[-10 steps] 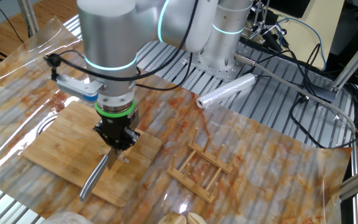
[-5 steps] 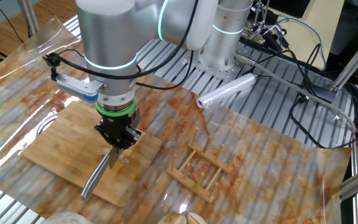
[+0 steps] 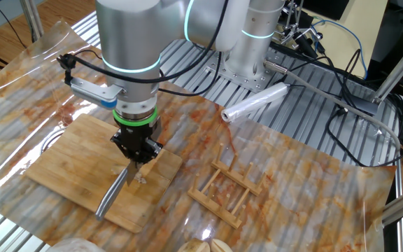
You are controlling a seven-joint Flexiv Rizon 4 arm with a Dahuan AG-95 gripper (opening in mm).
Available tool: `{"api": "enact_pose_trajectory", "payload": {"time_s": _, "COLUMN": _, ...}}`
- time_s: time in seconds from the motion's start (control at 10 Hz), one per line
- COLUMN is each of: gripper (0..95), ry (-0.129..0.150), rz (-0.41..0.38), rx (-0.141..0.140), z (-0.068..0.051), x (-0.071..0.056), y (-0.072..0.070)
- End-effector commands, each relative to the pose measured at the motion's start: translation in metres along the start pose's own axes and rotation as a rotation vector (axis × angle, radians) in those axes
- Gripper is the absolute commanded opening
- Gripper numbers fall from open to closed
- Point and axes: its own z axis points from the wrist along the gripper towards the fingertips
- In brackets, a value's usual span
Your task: Slice the lotus root
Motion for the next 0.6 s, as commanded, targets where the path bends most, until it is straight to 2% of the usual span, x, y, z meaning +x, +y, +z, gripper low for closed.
{"api": "enact_pose_trajectory", "payload": {"time_s": 0.1, "gripper": 0.0, "ry": 0.001, "rz": -0.005, "rx": 0.005, "z": 0.001, "x": 0.002, "y": 0.0}}
{"api": "enact_pose_trajectory", "payload": {"time_s": 0.3, "gripper": 0.0, "ry": -0.014, "rz": -0.007, "rx": 0.007, "z": 0.011, "x": 0.007, "y": 0.001}}
{"api": "enact_pose_trajectory", "payload": {"time_s": 0.4, "gripper": 0.0, "ry": -0.03, "rz": -0.007, "rx": 0.007, "z": 0.02, "x": 0.009, "y": 0.002}}
{"api": "enact_pose_trajectory", "payload": {"time_s": 0.5, "gripper": 0.0, "ry": -0.052, "rz": -0.003, "rx": 0.004, "z": 0.036, "x": 0.01, "y": 0.003}}
{"api": "enact_pose_trajectory", "payload": {"time_s": 0.6, "gripper": 0.0, "ry": -0.048, "rz": 0.002, "rx": -0.004, "z": 0.039, "x": 0.01, "y": 0.003}}
